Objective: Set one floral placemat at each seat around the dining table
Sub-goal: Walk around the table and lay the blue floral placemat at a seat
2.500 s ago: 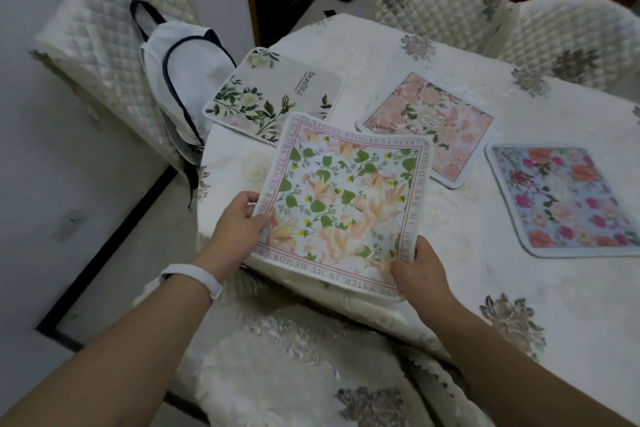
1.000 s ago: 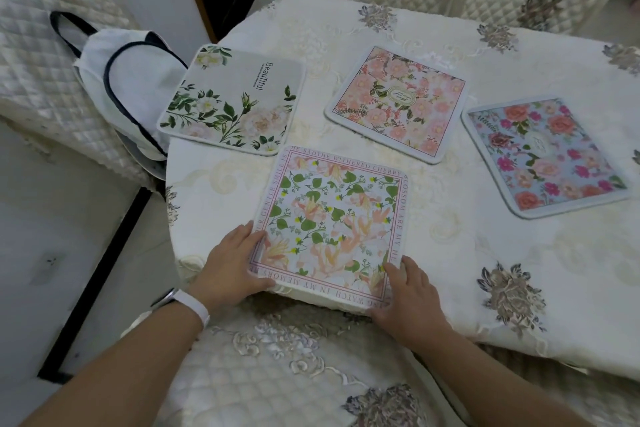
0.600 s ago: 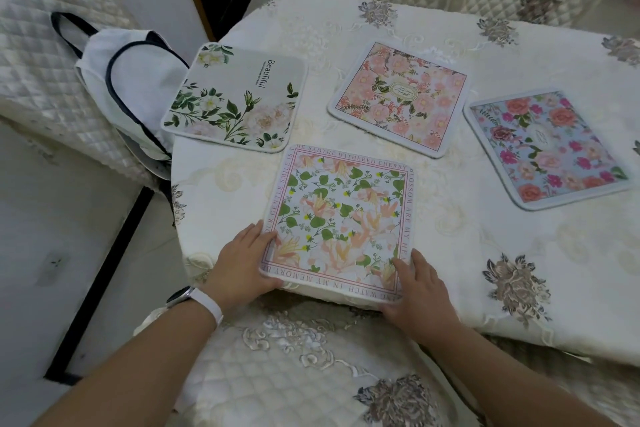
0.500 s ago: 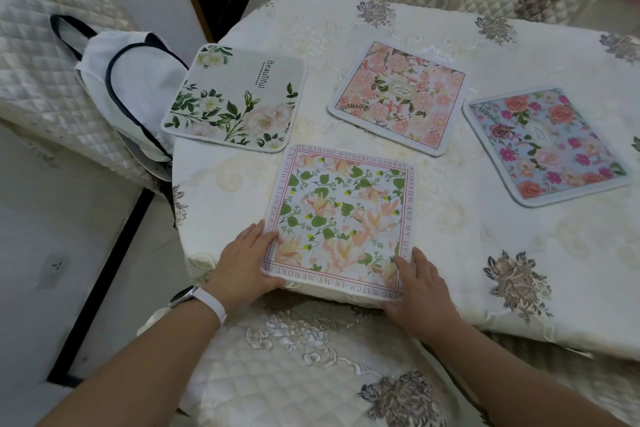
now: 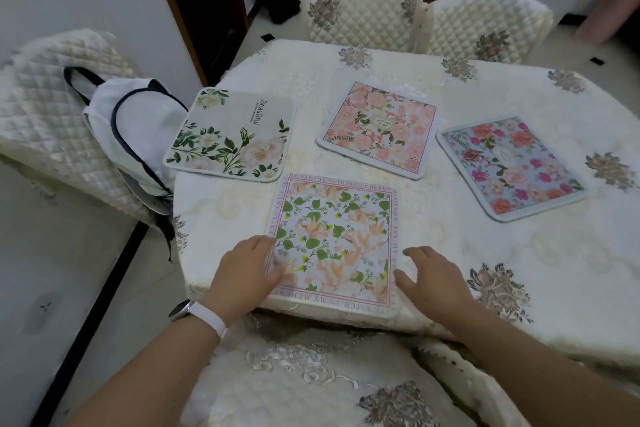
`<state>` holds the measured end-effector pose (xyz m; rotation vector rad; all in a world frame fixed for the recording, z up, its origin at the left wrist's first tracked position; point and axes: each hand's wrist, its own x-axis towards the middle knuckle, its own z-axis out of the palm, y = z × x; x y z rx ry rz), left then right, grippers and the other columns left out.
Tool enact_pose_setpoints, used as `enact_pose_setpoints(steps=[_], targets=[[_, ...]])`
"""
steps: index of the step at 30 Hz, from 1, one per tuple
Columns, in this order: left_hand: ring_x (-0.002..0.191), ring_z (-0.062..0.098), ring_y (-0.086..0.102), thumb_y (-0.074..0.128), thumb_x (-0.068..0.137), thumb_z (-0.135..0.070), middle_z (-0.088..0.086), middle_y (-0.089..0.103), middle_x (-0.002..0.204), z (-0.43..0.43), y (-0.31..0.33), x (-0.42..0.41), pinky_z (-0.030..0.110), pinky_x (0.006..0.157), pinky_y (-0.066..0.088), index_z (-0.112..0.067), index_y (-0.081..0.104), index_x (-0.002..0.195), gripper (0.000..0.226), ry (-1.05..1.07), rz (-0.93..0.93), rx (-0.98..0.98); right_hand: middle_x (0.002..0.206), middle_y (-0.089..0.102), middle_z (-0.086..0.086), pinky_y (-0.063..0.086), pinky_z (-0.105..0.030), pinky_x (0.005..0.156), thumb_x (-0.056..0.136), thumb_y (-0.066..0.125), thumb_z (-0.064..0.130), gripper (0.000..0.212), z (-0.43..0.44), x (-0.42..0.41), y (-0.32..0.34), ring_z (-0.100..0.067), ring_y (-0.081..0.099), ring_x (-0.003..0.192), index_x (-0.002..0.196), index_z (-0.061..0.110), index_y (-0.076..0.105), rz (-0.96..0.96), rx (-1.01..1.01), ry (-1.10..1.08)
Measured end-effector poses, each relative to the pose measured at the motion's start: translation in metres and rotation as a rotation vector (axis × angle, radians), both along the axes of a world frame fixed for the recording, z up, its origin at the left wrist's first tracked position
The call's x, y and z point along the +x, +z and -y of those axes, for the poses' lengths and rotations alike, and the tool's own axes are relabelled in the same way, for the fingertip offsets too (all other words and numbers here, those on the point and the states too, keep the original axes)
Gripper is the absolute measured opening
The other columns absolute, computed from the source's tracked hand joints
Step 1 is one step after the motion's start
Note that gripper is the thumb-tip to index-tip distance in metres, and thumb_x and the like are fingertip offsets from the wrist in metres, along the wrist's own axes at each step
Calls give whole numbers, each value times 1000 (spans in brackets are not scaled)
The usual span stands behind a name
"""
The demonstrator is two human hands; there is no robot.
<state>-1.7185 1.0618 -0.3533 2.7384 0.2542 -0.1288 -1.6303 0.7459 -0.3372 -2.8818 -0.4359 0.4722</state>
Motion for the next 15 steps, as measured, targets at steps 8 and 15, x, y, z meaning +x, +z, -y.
enact_pose_setpoints(steps=[8, 15], targets=[[125, 25, 52, 50, 86, -46, 4, 58, 135, 49, 57, 21, 43, 101, 45, -17, 56, 131, 54, -165, 226, 138, 124, 62, -3, 50, -40, 85, 89, 58, 42, 45, 10, 20, 57, -25, 60, 106, 126, 16, 60, 275, 44, 209], [137, 25, 40, 40, 88, -51, 0, 46, 148, 128, 91, 35, 48, 106, 40, -24, 48, 139, 58, -174, 227, 226, 138, 53, -2, 42, -43, 96, 94, 46, 44, 48, 85, 47, 96, -26, 50, 122, 135, 20, 54, 323, 87, 197]])
